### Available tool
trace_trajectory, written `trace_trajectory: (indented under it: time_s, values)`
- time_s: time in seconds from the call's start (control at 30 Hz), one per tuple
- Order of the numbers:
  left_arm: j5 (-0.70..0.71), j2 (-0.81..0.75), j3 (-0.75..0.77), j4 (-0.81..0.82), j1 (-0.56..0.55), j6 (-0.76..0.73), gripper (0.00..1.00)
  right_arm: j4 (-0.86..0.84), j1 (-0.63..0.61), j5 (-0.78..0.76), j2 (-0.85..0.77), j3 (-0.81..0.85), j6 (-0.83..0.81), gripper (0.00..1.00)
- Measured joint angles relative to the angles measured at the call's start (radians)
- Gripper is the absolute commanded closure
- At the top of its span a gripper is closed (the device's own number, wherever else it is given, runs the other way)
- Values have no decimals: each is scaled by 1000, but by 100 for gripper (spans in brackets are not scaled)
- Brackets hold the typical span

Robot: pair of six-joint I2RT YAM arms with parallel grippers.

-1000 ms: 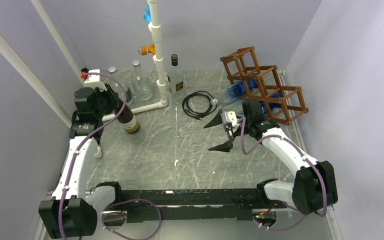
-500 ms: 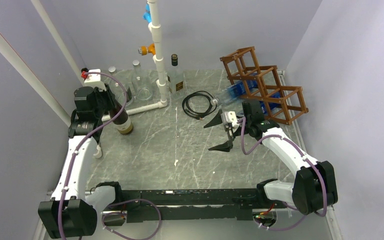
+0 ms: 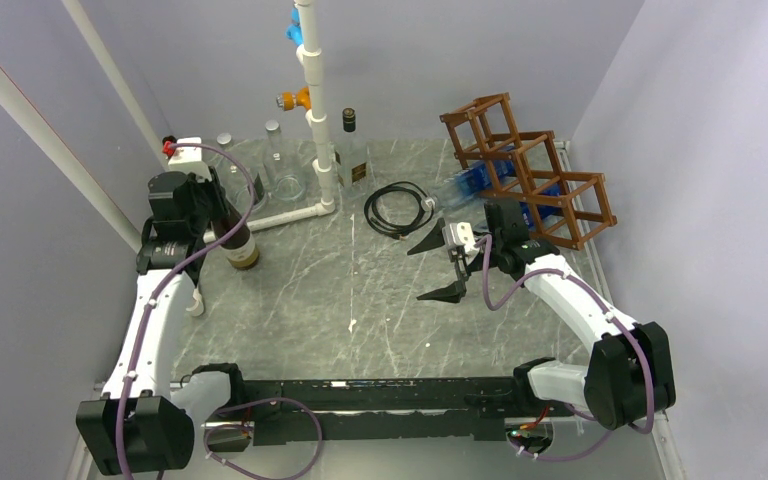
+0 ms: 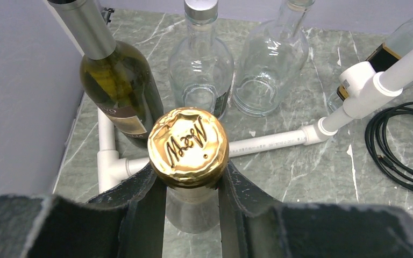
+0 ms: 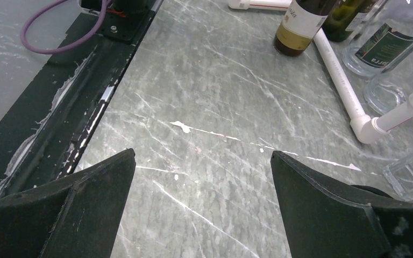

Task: Take the wine bottle off the wine rack
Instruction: Place the wine bottle at the center of the board.

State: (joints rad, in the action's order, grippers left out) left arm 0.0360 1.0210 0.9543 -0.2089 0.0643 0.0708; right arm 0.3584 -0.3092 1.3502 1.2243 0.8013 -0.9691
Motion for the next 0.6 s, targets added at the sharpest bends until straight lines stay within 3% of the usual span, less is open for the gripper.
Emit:
trace_trajectory:
  time_s: [0.2, 0.6]
  values:
    - [16, 2, 0, 0, 0, -7, 99, 1, 0, 0, 0, 0, -6, 0]
    - [34, 2, 0, 0, 0, -5, 61, 1, 0, -7, 0, 0, -12, 0]
